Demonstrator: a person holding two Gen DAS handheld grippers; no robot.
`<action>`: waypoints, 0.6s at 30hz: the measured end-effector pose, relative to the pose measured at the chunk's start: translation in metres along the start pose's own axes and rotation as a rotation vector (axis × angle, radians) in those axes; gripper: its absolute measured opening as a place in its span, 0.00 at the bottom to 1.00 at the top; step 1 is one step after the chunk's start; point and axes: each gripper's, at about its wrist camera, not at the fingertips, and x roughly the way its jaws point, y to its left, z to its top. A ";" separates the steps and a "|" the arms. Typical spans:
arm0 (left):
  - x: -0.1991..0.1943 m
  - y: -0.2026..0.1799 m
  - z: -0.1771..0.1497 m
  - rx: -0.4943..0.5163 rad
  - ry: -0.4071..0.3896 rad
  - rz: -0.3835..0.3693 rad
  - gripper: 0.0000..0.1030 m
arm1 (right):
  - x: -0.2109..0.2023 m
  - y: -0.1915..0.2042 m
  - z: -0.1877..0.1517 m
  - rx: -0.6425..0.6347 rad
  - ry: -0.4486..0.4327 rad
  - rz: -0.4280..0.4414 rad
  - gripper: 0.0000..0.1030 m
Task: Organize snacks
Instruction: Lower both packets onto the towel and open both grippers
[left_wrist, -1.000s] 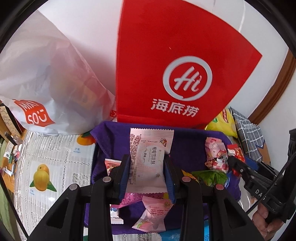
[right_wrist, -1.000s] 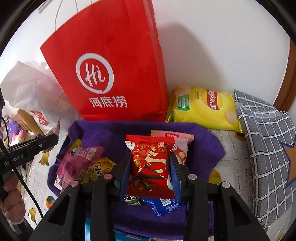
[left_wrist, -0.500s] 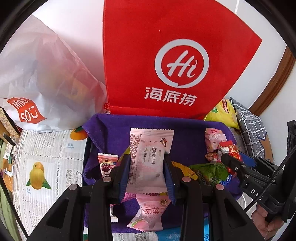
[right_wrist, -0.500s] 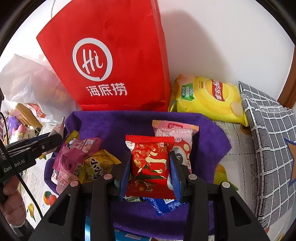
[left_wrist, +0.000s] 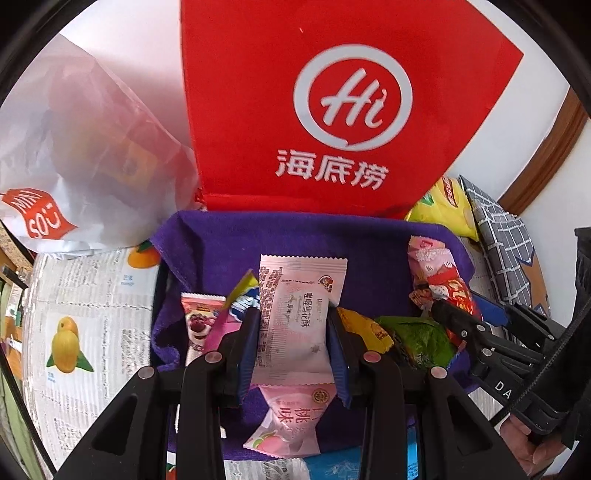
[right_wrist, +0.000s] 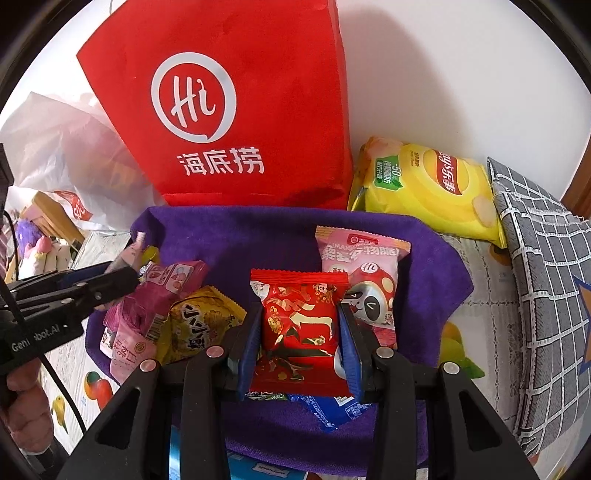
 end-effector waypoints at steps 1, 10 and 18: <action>0.002 -0.001 0.000 0.000 0.006 0.000 0.32 | 0.000 0.001 0.000 -0.001 0.001 -0.001 0.39; 0.005 -0.002 -0.002 0.004 0.018 0.004 0.32 | 0.000 -0.002 0.001 0.006 0.002 -0.010 0.39; 0.006 -0.002 -0.002 0.008 0.026 0.005 0.33 | -0.001 -0.001 0.001 -0.003 -0.004 -0.017 0.39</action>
